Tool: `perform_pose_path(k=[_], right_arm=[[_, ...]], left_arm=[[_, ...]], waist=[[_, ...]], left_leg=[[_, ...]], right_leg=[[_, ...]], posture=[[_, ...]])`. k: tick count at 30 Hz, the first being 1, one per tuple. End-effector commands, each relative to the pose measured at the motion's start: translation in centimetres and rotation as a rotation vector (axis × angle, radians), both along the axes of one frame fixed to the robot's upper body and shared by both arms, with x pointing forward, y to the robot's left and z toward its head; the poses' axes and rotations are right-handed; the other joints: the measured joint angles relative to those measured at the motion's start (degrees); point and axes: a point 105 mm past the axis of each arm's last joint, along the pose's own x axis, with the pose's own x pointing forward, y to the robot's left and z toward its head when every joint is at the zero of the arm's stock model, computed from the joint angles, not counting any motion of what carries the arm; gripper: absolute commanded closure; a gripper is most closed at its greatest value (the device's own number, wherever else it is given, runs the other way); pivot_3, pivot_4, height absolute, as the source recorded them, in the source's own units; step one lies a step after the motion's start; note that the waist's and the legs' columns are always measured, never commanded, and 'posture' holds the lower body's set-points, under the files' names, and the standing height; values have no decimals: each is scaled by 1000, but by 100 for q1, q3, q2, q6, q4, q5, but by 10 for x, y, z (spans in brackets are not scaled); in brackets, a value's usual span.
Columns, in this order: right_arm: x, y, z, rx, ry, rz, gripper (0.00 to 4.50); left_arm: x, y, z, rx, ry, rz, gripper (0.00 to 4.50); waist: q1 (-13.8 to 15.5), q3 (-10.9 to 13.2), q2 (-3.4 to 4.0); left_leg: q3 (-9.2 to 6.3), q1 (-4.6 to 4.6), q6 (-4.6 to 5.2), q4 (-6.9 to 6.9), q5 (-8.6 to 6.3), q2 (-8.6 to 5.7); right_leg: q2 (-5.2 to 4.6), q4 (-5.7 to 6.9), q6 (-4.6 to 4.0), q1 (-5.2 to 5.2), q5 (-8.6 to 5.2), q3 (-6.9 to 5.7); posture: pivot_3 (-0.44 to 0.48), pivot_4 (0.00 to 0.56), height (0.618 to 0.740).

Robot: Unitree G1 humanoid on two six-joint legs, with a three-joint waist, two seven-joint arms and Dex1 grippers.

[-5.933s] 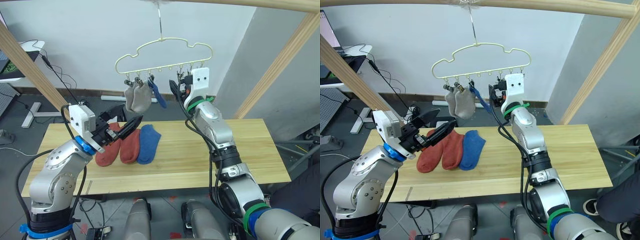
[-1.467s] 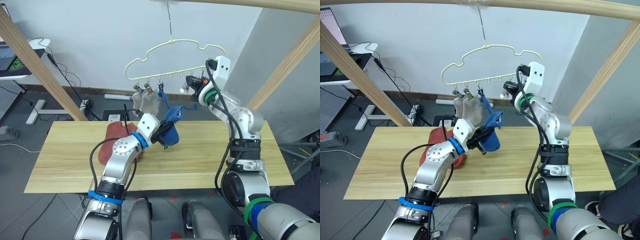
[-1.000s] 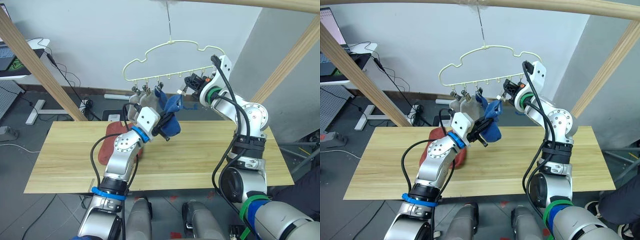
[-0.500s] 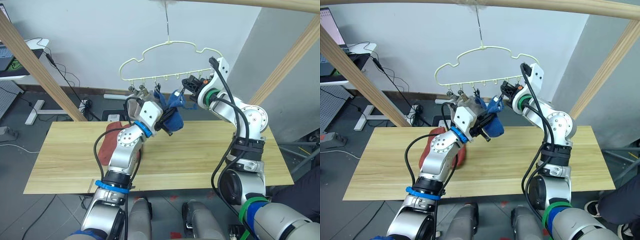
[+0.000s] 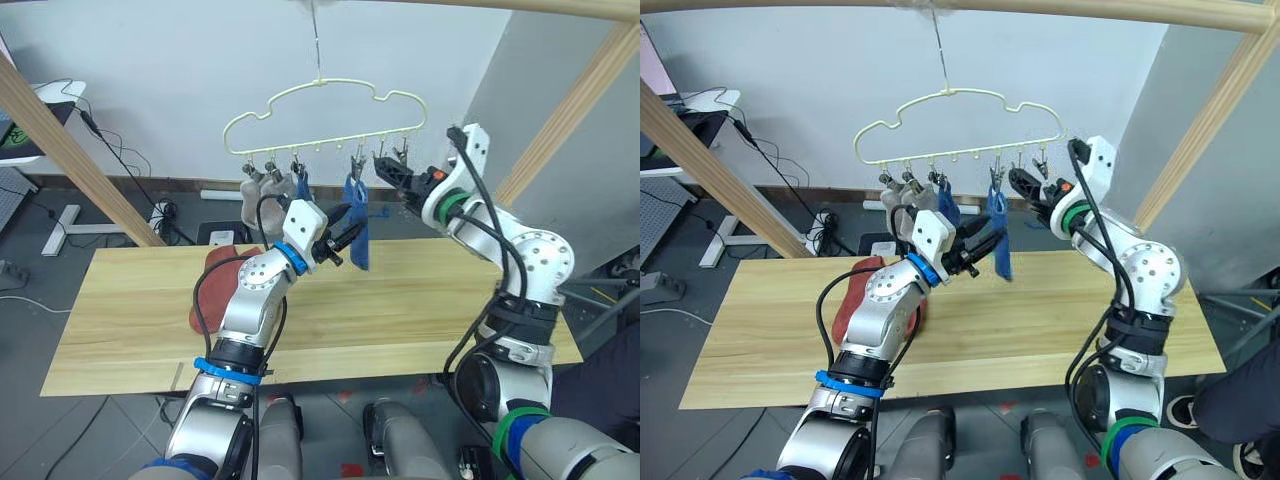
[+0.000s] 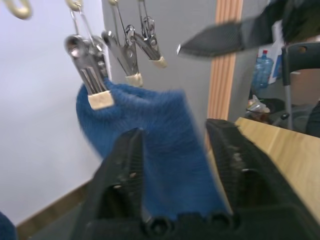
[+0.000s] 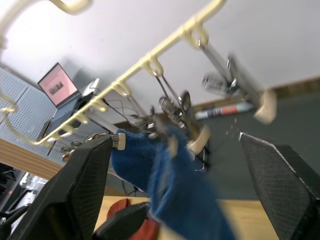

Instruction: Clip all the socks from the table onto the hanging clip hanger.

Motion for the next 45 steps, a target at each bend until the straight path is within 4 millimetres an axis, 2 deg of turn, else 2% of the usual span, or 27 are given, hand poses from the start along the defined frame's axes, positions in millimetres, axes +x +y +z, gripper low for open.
perform_pose_path(k=[1, 5, 8, 11, 13, 18, 21, 23, 30, 37, 45], right_arm=[[-18, 3, 12, -100, -127, 43, 215], [-23, 1, -2, -225, -193, -1, 215], [-20, 4, -10, -249, -232, -54, 215], [-18, 10, -12, -282, -291, -88, 798], [-17, 16, -13, -320, -334, -109, 1469], [-11, 24, -13, -339, -397, -163, 1469], [-6, 29, -15, -342, -417, -175, 2057], [-3, 32, -15, -343, -426, -183, 2756], [14, 35, -14, -347, -445, -240, 2756], [28, 40, -7, -316, -468, -284, 2756], [43, 39, -4, -301, -463, -333, 2756]], left_arm=[[3, 16, 9, -36, 9, 11, 1111], [-3, 37, 8, -19, 49, -6, 22], [-16, 48, 9, 10, 69, -41, 22], [-32, 58, 16, 11, 88, -74, 0], [-42, 66, 26, -12, 87, -78, 0], [-60, 75, 45, -64, 86, -71, 0], [-67, 76, 48, -68, 87, -60, 0], [-70, 76, 47, -72, 94, -48, 0], [-77, 74, 47, -89, 92, -22, 0], [-90, 72, 56, -108, 52, -73, 0], [-93, 74, 60, -109, 42, -67, 0]], waist=[[-24, 0, 0], [-139, 0, 0], [-177, 0, 1], [-178, 2, 2], [-160, 2, 3], [-104, 1, 2], [-69, 1, 2], [-46, 1, 2], [14, 1, 1], [32, 0, 1], [38, 0, 0]], left_leg=[[0, 0, 0, 0, 0, 0], [-1, 3, 0, -1, 0, 4], [0, 3, 0, -2, 0, 5], [1, 2, -1, -2, 0, 5], [2, 2, -1, -2, 0, 4], [0, 3, -1, 0, 0, 5], [2, 3, -2, 1, 1, 1], [0, 3, -2, 1, 1, 1], [1, 5, -2, 1, 1, 3], [2, 4, -3, 0, 1, 2], [1, 5, -3, 1, 2, 1]], right_leg=[[0, 0, 8, 0, -5, 0], [6, 1, 20, -1, -12, 3], [7, 2, 20, -3, -12, 6], [6, 3, 21, -6, -12, 7], [3, 3, 21, -6, -13, 8], [2, 2, 22, -4, -13, 5], [-4, 0, 21, -3, -12, 7], [-4, 0, 18, -3, -10, 6], [-2, 3, 5, -3, -3, 6], [-2, 3, -3, -3, 2, 5], [-3, 3, -4, -2, 3, 5]], posture=[[-64, 226, 740], [-65, 226, 740], [-60, 226, 740], [-51, 225, 740], [-46, 223, 740], [-10, 210, 740], [1, 209, 740], [11, 207, 740], [24, 201, 740], [36, 194, 740], [55, 188, 740]])
